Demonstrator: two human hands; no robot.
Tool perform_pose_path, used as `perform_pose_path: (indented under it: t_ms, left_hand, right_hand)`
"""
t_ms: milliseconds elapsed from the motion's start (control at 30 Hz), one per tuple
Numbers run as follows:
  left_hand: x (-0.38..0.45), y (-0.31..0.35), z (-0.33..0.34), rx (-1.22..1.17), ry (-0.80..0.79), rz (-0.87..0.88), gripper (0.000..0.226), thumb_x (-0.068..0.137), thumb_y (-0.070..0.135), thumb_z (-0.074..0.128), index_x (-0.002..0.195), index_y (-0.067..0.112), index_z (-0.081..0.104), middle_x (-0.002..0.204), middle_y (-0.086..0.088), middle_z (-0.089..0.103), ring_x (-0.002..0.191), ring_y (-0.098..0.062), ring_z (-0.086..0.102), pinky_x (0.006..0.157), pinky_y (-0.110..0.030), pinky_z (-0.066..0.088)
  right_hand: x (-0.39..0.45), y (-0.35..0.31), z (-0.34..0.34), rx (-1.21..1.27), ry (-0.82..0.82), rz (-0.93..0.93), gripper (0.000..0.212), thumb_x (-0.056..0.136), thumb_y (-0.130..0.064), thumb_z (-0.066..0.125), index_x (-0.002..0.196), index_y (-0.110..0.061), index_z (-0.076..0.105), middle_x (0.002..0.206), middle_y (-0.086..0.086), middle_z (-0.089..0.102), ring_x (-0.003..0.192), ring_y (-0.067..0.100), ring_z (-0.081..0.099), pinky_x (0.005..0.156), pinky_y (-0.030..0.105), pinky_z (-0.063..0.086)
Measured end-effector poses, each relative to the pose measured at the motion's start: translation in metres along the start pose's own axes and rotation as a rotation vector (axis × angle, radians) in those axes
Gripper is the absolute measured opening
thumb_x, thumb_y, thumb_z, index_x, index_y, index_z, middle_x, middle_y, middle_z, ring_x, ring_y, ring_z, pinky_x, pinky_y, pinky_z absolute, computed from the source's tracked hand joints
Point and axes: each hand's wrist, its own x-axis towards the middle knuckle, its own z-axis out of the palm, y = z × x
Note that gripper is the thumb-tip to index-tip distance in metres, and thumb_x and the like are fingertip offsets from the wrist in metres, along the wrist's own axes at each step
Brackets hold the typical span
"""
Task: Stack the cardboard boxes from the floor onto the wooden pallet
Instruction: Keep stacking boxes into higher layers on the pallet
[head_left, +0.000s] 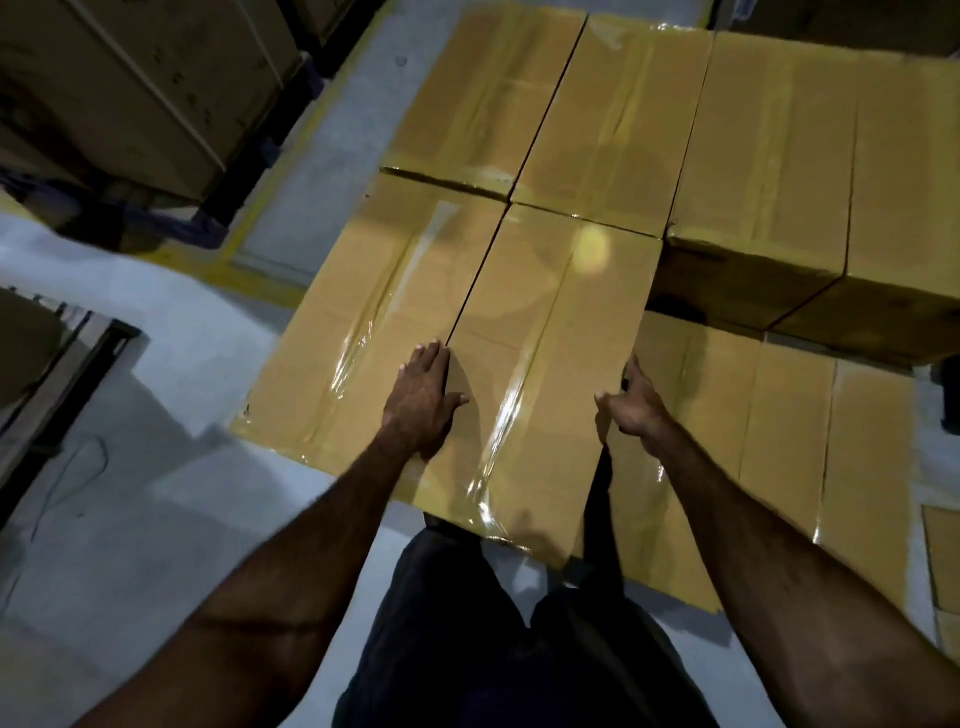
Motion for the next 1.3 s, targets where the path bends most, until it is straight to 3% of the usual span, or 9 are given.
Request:
perform_pose_path:
  t_ms: [100,200,300,400,567,667,767,933,1300]
  left_hand:
    - [-0.032,-0.001,0.014,-0.084,0.088,-0.018,0.076,0.103,0.046,0.059,0.161,0.006,0.031,0.169,-0.019,0.028,0.157,-0.038,0.023,0.124,-0.059,0.028]
    - [-0.093,0.003,0.042,-0.260,0.344,-0.156,0.069,0.103,0.041,0.058,0.157,0.004,0.039,0.163,-0.022,0.037,0.152,-0.037,0.031,0.125,-0.050,0.029]
    - [-0.153,0.020,0.077,-0.469,0.606,-0.465,0.062,0.103,0.035,0.054,0.156,0.004,0.043,0.163,-0.018,0.041,0.153,-0.034,0.033,0.125,-0.050,0.031]
    - [-0.175,0.033,0.109,-0.824,0.720,-0.748,0.059,0.101,0.034,0.057,0.155,0.012,0.045,0.160,-0.011,0.046,0.149,-0.031,0.041,0.123,-0.048,0.035]
    - [-0.160,0.040,0.151,-1.273,0.576,-1.011,0.056,0.100,0.060,0.051,0.147,0.029,0.058,0.145,0.000,0.063,0.134,-0.029,0.056,0.120,-0.050,0.038]
    - [-0.126,0.022,0.218,-1.708,0.548,-1.097,0.085,0.078,0.090,0.051,0.130,0.027,0.072,0.131,0.000,0.073,0.121,-0.030,0.066,0.113,-0.056,0.047]
    - [-0.124,0.037,0.224,-1.984,0.490,-1.120,0.060,0.096,0.067,0.048,0.119,0.019,0.077,0.118,-0.005,0.078,0.109,-0.028,0.073,0.100,-0.051,0.058]
    - [-0.109,0.042,0.259,-2.096,0.450,-1.256,0.080,0.081,0.082,0.044,0.123,0.022,0.075,0.120,-0.009,0.077,0.111,-0.032,0.071,0.102,-0.054,0.056]
    - [-0.119,0.054,0.208,-2.158,0.556,-1.365,0.048,0.102,0.050,0.048,0.121,0.015,0.075,0.111,-0.010,0.077,0.105,-0.033,0.071,0.099,-0.053,0.058]
  right_hand:
    - [-0.025,0.007,0.001,-0.178,-0.030,-0.036,0.064,0.098,-0.027,0.069,0.153,-0.021,0.038,0.143,0.007,0.059,0.129,0.035,0.059,0.104,0.041,0.049]
    - [-0.073,0.032,0.014,-0.601,0.025,-0.299,0.071,0.098,-0.034,0.067,0.158,-0.017,0.033,0.156,0.016,0.046,0.140,0.039,0.047,0.111,0.050,0.047]
    - [-0.110,0.045,0.037,-0.915,-0.064,-0.661,0.077,0.098,-0.044,0.065,0.162,-0.019,0.028,0.169,0.014,0.027,0.153,0.035,0.030,0.121,0.057,0.035]
    - [-0.120,0.028,0.063,-1.071,-0.297,-0.811,0.080,0.101,-0.053,0.057,0.165,-0.023,0.019,0.175,0.008,0.011,0.160,0.030,0.015,0.127,0.060,0.022]
    - [-0.118,-0.022,0.106,-1.374,-0.509,-1.007,0.082,0.103,-0.045,0.057,0.167,-0.025,0.010,0.177,0.004,-0.001,0.163,0.029,0.002,0.129,0.059,0.017]
    - [-0.112,-0.036,0.131,-1.537,-0.574,-1.085,0.087,0.099,-0.051,0.062,0.166,-0.028,0.012,0.176,0.002,0.001,0.162,0.030,0.007,0.126,0.059,0.022]
    - [-0.109,-0.041,0.149,-1.620,-0.616,-1.101,0.092,0.098,-0.057,0.061,0.167,-0.027,0.008,0.176,0.003,-0.005,0.162,0.032,0.003,0.126,0.060,0.022]
    - [-0.106,-0.039,0.159,-1.634,-0.634,-1.069,0.097,0.099,-0.065,0.054,0.168,-0.031,-0.005,0.175,-0.002,-0.020,0.162,0.029,-0.009,0.128,0.057,0.017]
    - [-0.096,-0.034,0.156,-1.567,-0.669,-1.113,0.094,0.101,-0.069,0.048,0.168,-0.029,-0.005,0.174,-0.001,-0.022,0.162,0.030,-0.012,0.128,0.053,0.015]
